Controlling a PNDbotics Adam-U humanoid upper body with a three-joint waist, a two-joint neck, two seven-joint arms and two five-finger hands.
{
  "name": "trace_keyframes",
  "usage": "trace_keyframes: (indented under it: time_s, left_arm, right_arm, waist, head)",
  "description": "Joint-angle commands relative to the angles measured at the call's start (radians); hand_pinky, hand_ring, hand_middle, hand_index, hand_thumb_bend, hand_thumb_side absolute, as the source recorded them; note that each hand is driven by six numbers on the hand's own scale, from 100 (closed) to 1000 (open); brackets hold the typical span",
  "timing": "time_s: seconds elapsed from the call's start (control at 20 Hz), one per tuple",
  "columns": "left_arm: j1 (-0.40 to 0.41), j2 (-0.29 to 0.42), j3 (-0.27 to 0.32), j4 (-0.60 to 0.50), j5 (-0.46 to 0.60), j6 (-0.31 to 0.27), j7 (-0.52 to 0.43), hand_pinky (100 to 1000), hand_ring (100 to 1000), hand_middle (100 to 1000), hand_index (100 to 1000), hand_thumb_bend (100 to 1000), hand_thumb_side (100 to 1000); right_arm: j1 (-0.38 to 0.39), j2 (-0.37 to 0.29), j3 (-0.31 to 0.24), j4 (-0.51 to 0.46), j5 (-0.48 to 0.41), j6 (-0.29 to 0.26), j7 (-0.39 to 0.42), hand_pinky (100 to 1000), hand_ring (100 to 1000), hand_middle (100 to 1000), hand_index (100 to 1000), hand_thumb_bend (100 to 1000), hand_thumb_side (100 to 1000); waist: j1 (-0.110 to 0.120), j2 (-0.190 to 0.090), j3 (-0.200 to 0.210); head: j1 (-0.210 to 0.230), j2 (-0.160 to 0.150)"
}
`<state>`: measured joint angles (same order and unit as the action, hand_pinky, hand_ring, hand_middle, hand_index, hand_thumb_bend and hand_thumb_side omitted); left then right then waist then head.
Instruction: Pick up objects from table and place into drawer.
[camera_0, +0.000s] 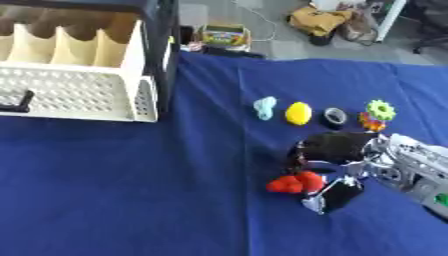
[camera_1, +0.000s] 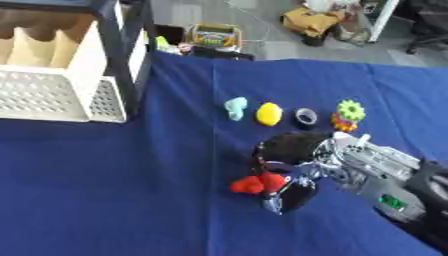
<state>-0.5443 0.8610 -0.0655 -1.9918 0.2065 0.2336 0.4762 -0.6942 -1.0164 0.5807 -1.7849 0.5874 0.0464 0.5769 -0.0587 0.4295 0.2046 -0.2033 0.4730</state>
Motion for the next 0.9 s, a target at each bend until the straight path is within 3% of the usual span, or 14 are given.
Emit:
trace_keyframes:
  time_s: [0.05,0.3,0.45,0.9]
  left_arm:
    - [-0.005,0.017,0.012,-0.008,0.000,-0.003,-0.003,100,100,100,813,100,817]
    - [-0.002,0.017,0.011,-0.008,0.000,-0.002,-0.005,100,100,100,812,100,822]
    - [-0.002,0.016,0.011,-0.008,0.001,-0.002,-0.005,100,100,100,812,100,826]
    - [0.003,0.016,0.011,-0.008,0.002,-0.003,-0.005,100,100,100,811,100,830]
  right_arm:
    - [-0.007,-0.020,-0.011,0.004,0.000,0.010,-0.019,622,697,579,667,100,382]
    - [-0.011,-0.022,-0.012,-0.003,-0.006,0.023,-0.037,619,692,569,657,100,367]
    - [-0.011,-0.024,-0.016,-0.010,-0.009,0.033,-0.046,613,685,552,642,100,306]
    - [-0.006,-0.031,-0.028,-0.030,-0.032,0.074,-0.090,588,651,479,558,100,307]
  waist:
    - [0.006,-0.019,0.001]
    - [0.007,-0.021,-0.001]
    - [0.006,-0.023,-0.003]
    - [0.005,-0.030,0.000]
  head:
    - [0.001,-0.010]
    - [0.002,-0.009]
    - [0.003,-0.009]
    - [0.005,-0.012]
